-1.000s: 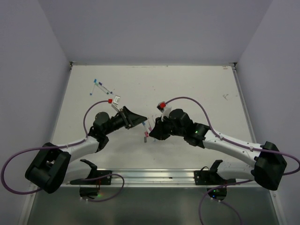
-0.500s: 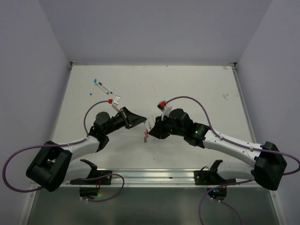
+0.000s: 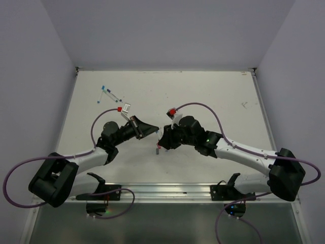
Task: Open the pen caps
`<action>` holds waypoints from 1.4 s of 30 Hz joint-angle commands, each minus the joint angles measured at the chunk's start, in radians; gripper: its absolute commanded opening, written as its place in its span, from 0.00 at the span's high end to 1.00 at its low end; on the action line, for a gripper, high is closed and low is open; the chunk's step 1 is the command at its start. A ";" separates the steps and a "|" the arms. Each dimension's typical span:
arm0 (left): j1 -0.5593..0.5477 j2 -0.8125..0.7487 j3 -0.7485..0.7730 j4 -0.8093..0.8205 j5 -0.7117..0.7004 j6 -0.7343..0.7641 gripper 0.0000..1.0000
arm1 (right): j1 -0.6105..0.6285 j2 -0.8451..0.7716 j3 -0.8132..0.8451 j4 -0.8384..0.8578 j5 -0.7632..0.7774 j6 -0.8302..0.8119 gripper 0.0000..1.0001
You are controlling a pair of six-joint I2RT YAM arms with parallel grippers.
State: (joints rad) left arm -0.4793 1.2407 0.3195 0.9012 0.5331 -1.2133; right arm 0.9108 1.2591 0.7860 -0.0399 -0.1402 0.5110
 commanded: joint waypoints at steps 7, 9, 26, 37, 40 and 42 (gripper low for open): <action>-0.002 -0.018 0.039 -0.079 -0.018 0.023 1.00 | 0.037 0.071 0.110 -0.014 0.079 -0.026 1.00; -0.001 -0.001 0.072 -0.169 -0.067 0.009 1.00 | 0.062 0.092 0.116 -0.053 0.186 -0.034 1.00; 0.102 0.181 0.254 -0.361 -0.179 0.162 1.00 | 0.174 0.201 0.163 -0.183 0.527 -0.066 1.00; 0.100 0.334 0.251 -0.346 -0.091 0.324 1.00 | -0.134 0.489 0.513 -0.192 0.260 -0.204 1.00; 0.103 0.413 0.289 -0.314 -0.076 0.317 1.00 | -0.165 0.611 0.622 -0.198 0.217 -0.245 1.00; 0.111 0.471 0.308 -0.285 -0.070 0.310 1.00 | -0.182 0.693 0.691 -0.199 0.196 -0.262 1.00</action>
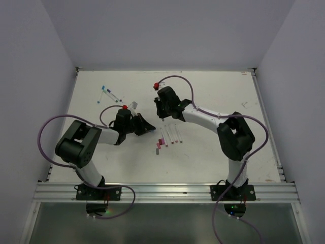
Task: Open the pen caps
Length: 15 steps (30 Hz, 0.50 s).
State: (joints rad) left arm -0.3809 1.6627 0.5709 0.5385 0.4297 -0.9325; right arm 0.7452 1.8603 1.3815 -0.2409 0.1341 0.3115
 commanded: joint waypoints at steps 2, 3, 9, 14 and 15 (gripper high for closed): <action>0.019 0.098 0.087 0.097 0.044 0.024 1.00 | -0.026 0.143 0.135 -0.001 -0.077 -0.080 1.00; 0.028 0.112 0.095 0.103 0.046 0.024 1.00 | -0.038 0.180 0.167 -0.009 -0.082 -0.083 1.00; 0.072 0.189 0.150 0.113 0.070 0.038 1.00 | -0.087 0.260 0.226 -0.003 -0.123 -0.103 1.00; 0.091 0.241 0.190 0.126 0.092 0.037 1.00 | -0.093 0.293 0.235 0.011 -0.166 -0.106 1.00; 0.096 0.244 0.190 0.126 0.092 0.037 1.00 | -0.093 0.296 0.238 0.018 -0.171 -0.103 1.00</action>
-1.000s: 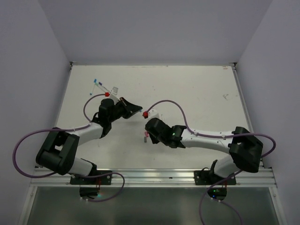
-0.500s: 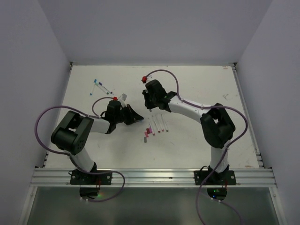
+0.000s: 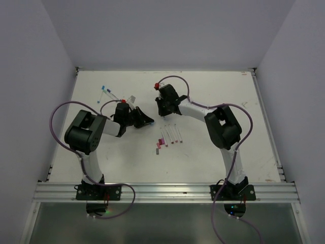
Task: Open the pen caps
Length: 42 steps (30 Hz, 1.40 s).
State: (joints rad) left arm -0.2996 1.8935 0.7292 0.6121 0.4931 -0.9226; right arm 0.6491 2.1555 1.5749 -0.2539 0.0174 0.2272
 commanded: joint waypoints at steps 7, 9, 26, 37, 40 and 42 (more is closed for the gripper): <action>0.027 -0.011 -0.031 0.072 0.041 0.030 1.00 | 0.006 0.038 0.065 0.048 -0.092 0.030 0.96; 0.027 -0.014 -0.040 0.075 0.044 0.030 0.99 | 0.011 0.053 0.077 0.042 -0.082 0.050 0.95; 0.027 0.004 -0.054 0.055 0.018 0.021 0.71 | 0.029 0.083 0.089 0.016 -0.048 0.083 0.79; 0.028 0.009 -0.066 0.052 0.001 0.025 0.53 | 0.029 0.093 0.096 0.001 -0.036 0.061 0.69; 0.028 0.013 -0.067 0.052 0.002 0.022 0.52 | 0.029 0.095 0.097 0.004 -0.040 0.064 0.69; 0.028 0.012 -0.066 0.049 0.001 0.024 0.50 | 0.029 0.095 0.102 0.002 -0.042 0.064 0.68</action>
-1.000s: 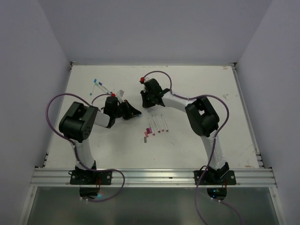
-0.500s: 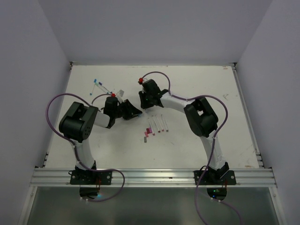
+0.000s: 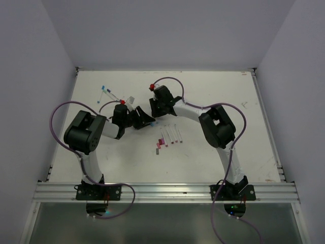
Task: Open the pen caps
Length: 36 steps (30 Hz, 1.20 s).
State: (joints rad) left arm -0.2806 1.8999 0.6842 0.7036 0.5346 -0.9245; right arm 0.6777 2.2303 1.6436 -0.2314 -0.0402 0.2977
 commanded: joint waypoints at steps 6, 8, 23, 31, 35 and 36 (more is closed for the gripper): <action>0.020 -0.019 -0.026 -0.068 -0.048 0.035 0.43 | 0.000 0.015 0.041 -0.023 0.011 -0.008 0.68; 0.027 -0.025 -0.020 -0.084 -0.054 0.049 0.42 | 0.000 0.011 0.044 -0.022 0.014 -0.009 0.67; 0.037 -0.067 0.044 -0.205 -0.050 0.116 0.32 | -0.003 -0.005 0.045 -0.022 0.008 -0.011 0.67; 0.043 -0.094 0.038 -0.150 -0.010 0.145 0.27 | -0.006 -0.018 0.042 -0.014 0.008 -0.006 0.67; 0.044 -0.052 0.046 -0.052 0.077 0.165 0.26 | -0.009 -0.032 0.027 -0.003 0.005 0.000 0.67; 0.044 -0.044 0.048 -0.033 0.093 0.177 0.26 | -0.010 -0.037 0.021 0.000 0.008 0.003 0.67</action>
State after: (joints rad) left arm -0.2466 1.8351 0.7158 0.5892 0.5568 -0.8074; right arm 0.6689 2.2360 1.6657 -0.2481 -0.0372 0.2955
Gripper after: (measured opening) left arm 0.739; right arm 0.329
